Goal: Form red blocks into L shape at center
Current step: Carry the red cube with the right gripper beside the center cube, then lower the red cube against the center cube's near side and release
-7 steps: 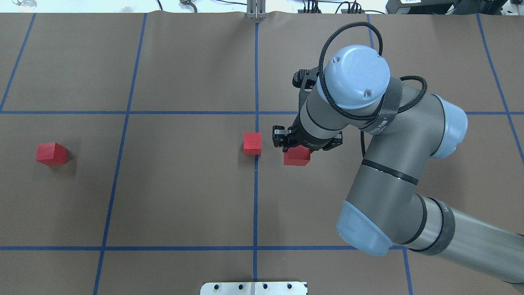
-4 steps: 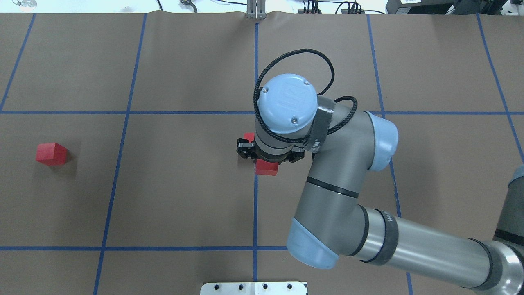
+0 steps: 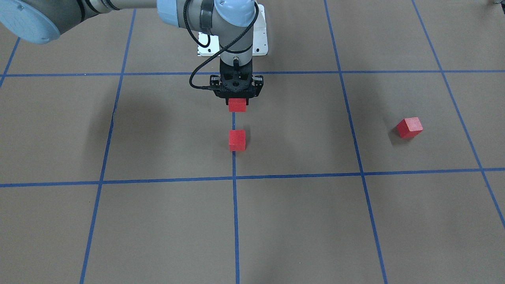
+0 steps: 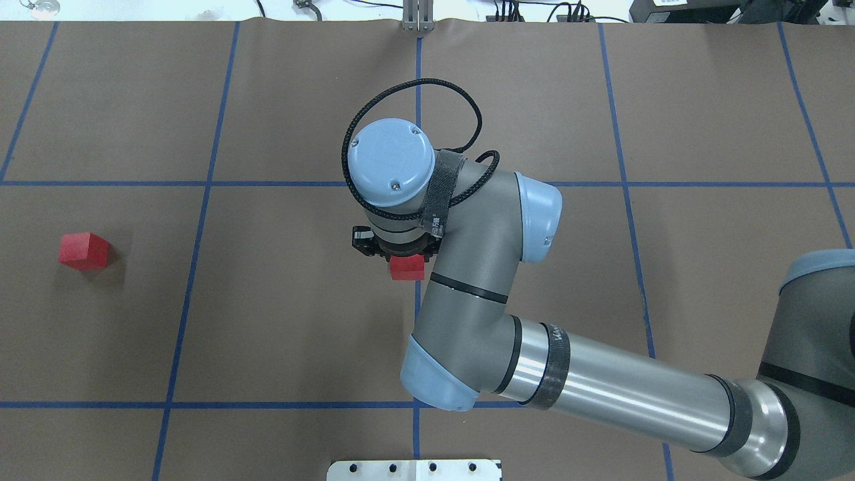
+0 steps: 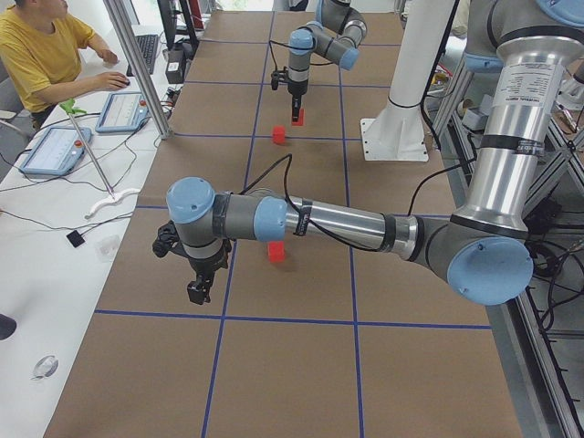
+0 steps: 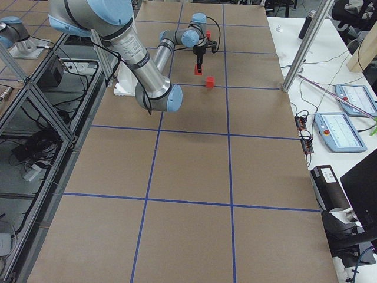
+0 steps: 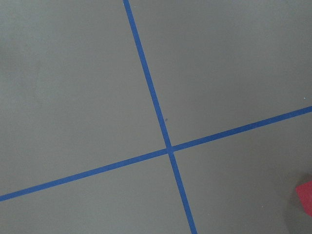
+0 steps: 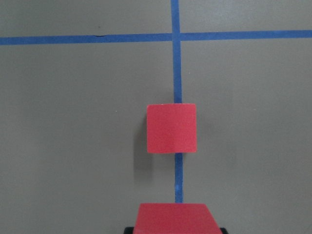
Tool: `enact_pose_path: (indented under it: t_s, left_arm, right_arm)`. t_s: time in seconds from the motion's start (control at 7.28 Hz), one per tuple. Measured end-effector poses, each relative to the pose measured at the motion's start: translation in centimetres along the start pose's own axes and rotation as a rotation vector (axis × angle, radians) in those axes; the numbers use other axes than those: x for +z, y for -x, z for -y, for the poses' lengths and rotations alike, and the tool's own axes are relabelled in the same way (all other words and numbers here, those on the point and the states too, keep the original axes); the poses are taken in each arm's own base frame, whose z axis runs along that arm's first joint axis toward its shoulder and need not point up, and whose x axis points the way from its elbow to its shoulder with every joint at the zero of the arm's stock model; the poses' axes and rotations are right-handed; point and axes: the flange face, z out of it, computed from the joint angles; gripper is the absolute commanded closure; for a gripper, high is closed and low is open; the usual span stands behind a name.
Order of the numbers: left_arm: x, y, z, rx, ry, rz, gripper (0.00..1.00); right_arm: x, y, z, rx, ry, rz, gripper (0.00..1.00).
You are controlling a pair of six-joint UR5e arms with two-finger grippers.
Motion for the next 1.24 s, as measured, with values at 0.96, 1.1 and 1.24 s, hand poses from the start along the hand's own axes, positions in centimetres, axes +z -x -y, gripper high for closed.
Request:
enact_pose_path:
  t_s: [0.96, 1.1, 1.24]
  left_arm:
    - [-0.1, -0.1, 0.0, 0.001, -0.002, 0.0, 0.0]
    - [-0.1, -0.1, 0.0, 0.001, -0.002, 0.0, 0.0]
    - [-0.1, -0.1, 0.1, 0.001, -0.002, -0.001, 0.0]
  right_arm:
    - [2.9, 0.3, 1.5, 0.017, -0.01, 0.011, 1.0]
    - [3.4, 0.2, 1.6, 0.023, -0.007, 0.003, 1.0]
    - [3.9, 0.1, 1.6, 0.03, -0.004, -0.004, 1.0]
